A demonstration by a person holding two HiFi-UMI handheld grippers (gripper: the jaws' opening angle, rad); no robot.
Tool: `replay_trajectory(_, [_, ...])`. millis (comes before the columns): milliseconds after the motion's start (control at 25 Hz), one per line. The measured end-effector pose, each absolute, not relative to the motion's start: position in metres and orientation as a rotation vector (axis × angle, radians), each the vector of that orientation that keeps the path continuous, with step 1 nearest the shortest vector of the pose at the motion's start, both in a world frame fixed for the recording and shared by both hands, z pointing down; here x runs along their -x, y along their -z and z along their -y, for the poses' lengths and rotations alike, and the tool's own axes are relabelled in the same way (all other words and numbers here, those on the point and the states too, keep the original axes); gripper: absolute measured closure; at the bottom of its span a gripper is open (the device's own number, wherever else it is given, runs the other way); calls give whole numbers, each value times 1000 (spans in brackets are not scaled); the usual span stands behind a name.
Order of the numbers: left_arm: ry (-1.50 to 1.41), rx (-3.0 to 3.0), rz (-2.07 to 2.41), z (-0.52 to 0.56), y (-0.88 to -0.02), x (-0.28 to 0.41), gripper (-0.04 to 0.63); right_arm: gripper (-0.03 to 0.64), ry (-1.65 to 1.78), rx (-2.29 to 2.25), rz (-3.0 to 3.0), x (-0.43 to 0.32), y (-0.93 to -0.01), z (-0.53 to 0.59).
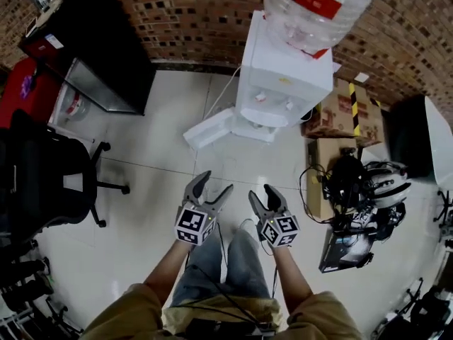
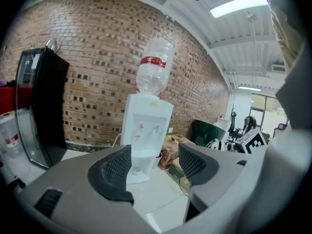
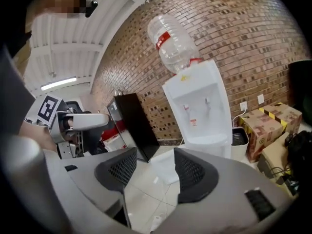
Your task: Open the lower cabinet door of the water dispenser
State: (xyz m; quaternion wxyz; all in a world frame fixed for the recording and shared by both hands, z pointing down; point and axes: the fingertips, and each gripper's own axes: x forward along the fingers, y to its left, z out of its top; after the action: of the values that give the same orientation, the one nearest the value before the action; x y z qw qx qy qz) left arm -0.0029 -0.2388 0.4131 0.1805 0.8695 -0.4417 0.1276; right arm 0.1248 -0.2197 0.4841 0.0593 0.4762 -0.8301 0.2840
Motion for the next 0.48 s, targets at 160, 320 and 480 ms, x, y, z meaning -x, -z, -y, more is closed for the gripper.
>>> replay_trajectory(160, [-374, -2508, 1181, 202, -311, -9, 288, 348, -737, -1444, 2534, -117, -365, 188])
replay_trajectory(320, [-326, -2587, 1159, 175, -229, -10, 288, 347, -615, -1493, 2599, -109, -266, 172])
replay_trajectory(480, [-252, -2564, 1275, 160, -185, 21, 288, 326, -468, -1579, 2657, -111, -186, 160])
